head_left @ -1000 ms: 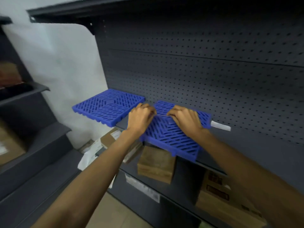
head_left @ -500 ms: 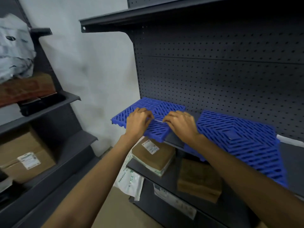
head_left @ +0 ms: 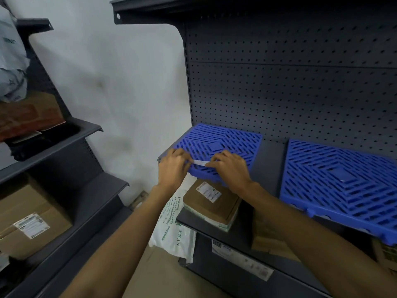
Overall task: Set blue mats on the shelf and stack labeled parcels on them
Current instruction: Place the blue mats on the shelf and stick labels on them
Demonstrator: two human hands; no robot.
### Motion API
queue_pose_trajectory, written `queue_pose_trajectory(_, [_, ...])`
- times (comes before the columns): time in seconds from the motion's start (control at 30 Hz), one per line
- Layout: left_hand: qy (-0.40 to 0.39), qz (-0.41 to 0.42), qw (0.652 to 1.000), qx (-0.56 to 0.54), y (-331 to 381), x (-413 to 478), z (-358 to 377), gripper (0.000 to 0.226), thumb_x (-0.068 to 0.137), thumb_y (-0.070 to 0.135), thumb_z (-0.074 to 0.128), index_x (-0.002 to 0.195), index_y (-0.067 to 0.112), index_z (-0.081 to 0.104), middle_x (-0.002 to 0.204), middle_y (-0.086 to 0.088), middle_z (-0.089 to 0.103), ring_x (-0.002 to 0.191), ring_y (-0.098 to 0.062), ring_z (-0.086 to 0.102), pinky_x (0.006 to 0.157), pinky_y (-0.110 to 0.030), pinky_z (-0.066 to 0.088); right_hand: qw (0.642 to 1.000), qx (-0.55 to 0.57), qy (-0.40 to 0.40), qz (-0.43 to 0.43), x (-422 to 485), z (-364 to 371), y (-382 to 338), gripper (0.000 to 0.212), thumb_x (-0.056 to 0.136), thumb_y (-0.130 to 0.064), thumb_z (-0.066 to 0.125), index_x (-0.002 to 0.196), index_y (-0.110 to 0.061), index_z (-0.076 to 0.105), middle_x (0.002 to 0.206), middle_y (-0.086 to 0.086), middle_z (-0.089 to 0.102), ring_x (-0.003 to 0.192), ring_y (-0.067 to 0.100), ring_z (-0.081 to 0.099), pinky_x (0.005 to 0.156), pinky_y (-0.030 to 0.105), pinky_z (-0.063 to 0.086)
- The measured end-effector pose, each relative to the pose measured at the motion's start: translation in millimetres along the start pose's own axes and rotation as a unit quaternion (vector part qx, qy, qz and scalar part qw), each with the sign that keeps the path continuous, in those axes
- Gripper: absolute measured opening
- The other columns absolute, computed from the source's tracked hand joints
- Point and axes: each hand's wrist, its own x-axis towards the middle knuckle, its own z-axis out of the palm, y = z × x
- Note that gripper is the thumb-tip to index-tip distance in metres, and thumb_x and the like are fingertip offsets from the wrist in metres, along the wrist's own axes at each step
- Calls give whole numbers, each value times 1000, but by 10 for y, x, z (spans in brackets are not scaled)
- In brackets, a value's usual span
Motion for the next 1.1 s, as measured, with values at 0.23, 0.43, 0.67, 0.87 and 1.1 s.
queue_pose_trajectory(0.23, [-19, 11, 1000, -3, -164, -4, 132, 9, 89, 22, 67, 96, 25, 73, 106, 5, 71, 104, -20, 61, 71, -37, 53, 998, 25, -56, -9, 4, 216, -71, 45, 92, -9, 62, 134, -23, 60, 131, 0, 59, 121, 27, 50, 94, 41, 43])
queue_pose_trajectory(0.43, [-48, 42, 998, 26, -154, -4, 114, 9, 89, 23, 64, 97, 19, 69, 103, -1, 73, 94, -24, 66, 72, -36, 54, 997, 33, -67, -22, -28, 180, -103, 50, 92, -10, 62, 140, -19, 53, 131, 3, 56, 118, 26, 51, 87, 38, 49])
queue_pose_trajectory(0.67, [-89, 69, 992, 58, 86, 155, 9, 22, 91, 20, 54, 108, 20, 67, 110, -2, 68, 99, -26, 62, 80, -37, 48, 998, 17, -52, 44, -241, 9, 132, 34, 100, -24, 52, 133, -24, 56, 127, -2, 61, 115, 21, 55, 79, 37, 54])
queue_pose_trajectory(0.87, [-104, 133, 985, 40, 851, 308, 166, 28, 96, 21, 52, 122, 19, 62, 120, -5, 64, 108, -30, 59, 82, -43, 49, 983, -37, -48, 171, -824, -302, 883, 24, 101, -30, 50, 119, -22, 63, 114, 2, 67, 107, 24, 58, 76, 39, 53])
queue_pose_trajectory(1.1, [-85, 239, 967, 9, 2274, 460, 461, 26, 100, 26, 50, 123, 21, 61, 119, -3, 65, 104, -27, 62, 78, -40, 51, 959, -32, -39, 277, -1949, -714, 1946, 27, 102, -25, 47, 126, -22, 59, 122, 3, 62, 115, 28, 53, 92, 42, 46])
